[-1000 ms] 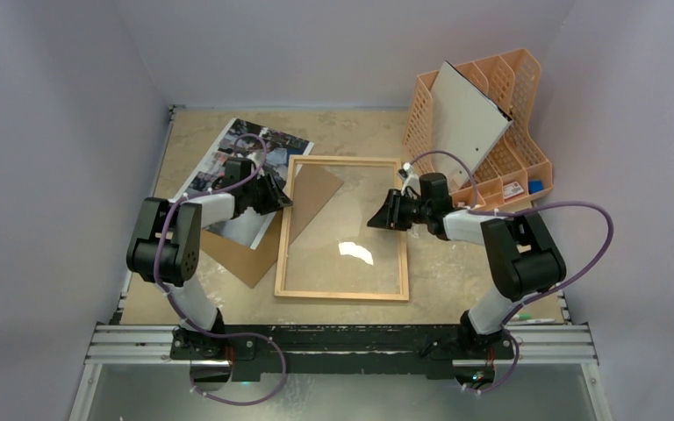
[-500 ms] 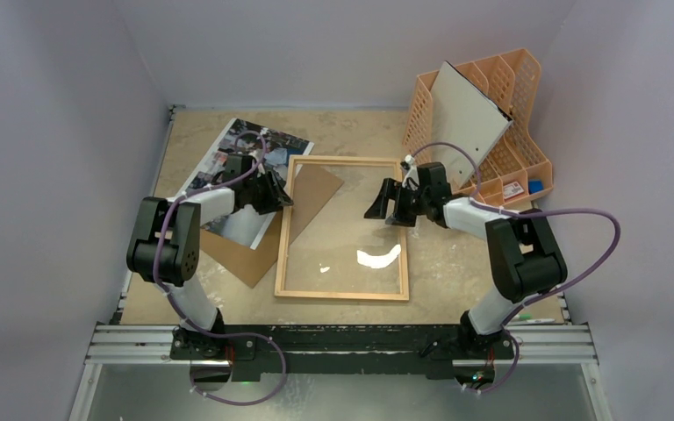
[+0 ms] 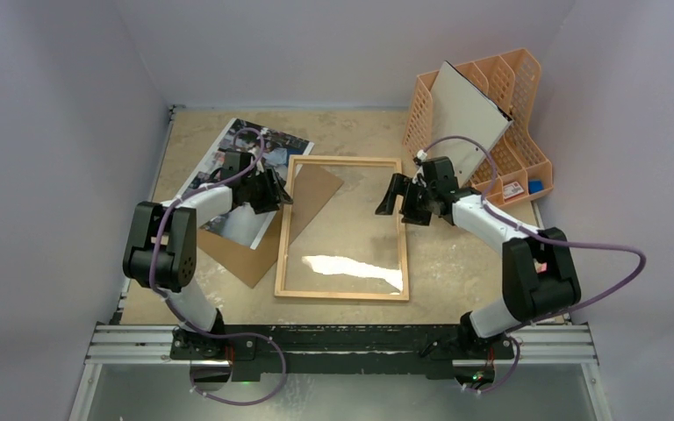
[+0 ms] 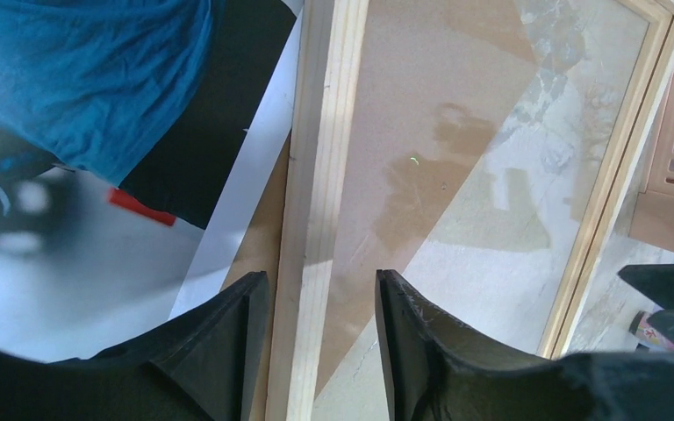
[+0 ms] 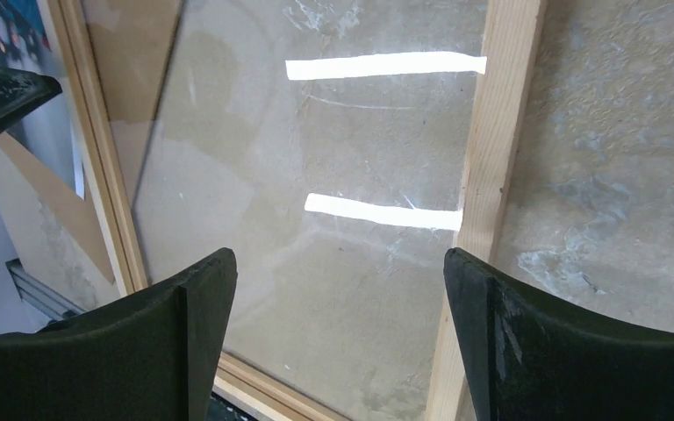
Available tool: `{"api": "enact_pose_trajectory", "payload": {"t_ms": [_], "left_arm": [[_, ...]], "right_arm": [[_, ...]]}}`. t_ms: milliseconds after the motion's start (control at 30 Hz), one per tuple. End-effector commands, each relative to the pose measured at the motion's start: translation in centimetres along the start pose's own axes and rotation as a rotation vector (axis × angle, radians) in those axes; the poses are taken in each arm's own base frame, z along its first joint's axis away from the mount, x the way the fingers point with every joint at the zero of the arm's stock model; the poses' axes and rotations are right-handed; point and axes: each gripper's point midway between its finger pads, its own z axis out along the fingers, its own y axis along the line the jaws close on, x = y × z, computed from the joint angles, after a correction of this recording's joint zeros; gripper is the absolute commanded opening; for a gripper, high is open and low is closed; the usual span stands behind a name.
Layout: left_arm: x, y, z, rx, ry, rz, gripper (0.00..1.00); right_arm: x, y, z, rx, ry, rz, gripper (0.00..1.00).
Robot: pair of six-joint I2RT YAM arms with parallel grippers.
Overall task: Put the photo into the frame
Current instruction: Place the photo frame item in the photo frame, then pick up the photo at the center of the board.
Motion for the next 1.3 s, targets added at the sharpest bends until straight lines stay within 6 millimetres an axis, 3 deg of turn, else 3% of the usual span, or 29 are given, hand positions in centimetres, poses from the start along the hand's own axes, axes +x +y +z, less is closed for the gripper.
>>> {"api": "enact_pose_trajectory", "payload": {"t_ms": [0, 300, 533, 767, 967, 1067, 1267], "left_arm": [[-1.8, -1.7, -1.2, 0.037, -0.055, 0.063, 0.51], [-0.6, -1.5, -0.7, 0.054, -0.005, 0.056, 0.53], [0.1, -2.4, -0.5, 0.121, 0.024, 0.049, 0.51], [1.2, -5.5, -0.3, 0.328, 0.058, 0.042, 0.51], [1.9, -5.3, 0.0, 0.327, 0.068, 0.053, 0.51], [1.1, -5.1, -0.7, 0.287, 0.026, 0.083, 0.51], [-4.4, -5.0, -4.4, 0.101, -0.164, 0.193, 0.53]], "right_arm": [[-2.0, 0.0, -1.5, 0.054, -0.079, 0.009, 0.90], [-0.9, -3.1, 0.1, 0.162, -0.053, 0.014, 0.90], [0.9, -3.8, 1.5, 0.141, 0.009, 0.007, 0.81], [1.2, -4.0, 1.6, 0.139, 0.004, 0.026, 0.80], [0.2, -5.2, 0.7, 0.228, -0.064, 0.051, 0.81], [-0.8, -4.9, -0.3, 0.244, -0.119, 0.059, 0.81], [-4.4, -2.3, -2.5, 0.197, -0.231, 0.018, 0.82]]}}
